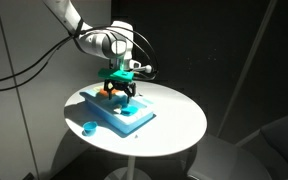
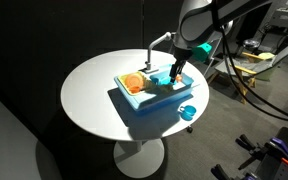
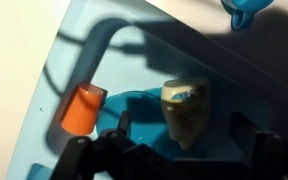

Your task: Remove the bottle from the sink and put it on the dish rack

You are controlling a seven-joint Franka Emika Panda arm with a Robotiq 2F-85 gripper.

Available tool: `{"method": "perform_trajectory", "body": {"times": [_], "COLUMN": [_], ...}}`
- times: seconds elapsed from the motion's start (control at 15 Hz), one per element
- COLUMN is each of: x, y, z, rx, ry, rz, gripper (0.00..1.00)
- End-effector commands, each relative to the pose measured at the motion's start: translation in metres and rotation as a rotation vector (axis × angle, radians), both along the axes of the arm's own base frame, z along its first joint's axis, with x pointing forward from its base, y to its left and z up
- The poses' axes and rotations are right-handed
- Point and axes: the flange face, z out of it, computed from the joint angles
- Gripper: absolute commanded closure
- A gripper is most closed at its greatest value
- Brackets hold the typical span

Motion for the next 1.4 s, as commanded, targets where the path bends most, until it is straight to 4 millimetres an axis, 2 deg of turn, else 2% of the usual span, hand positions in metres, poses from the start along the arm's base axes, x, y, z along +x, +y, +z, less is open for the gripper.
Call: {"method": "perform_trajectory", "body": {"times": [0.0,0.27,0.53,0.87,1.33], "x": [0.017,0.033,0.038,0.032,0.027], "y": [0.007,0.014,0.019,0.029,0.028], "z": [-0.007,-0.022,-0.037,-0.056,-0.074], "rx": [0.017,0.019,0.03,0.039,0.043], "ry": [-0.037,-0.058,-0.043,-0.004,0.033], "rz": [0.038,0.043,0.043,0.039,0.019], "gripper": [0.0,0.0,0.0,0.0,0.0]}}
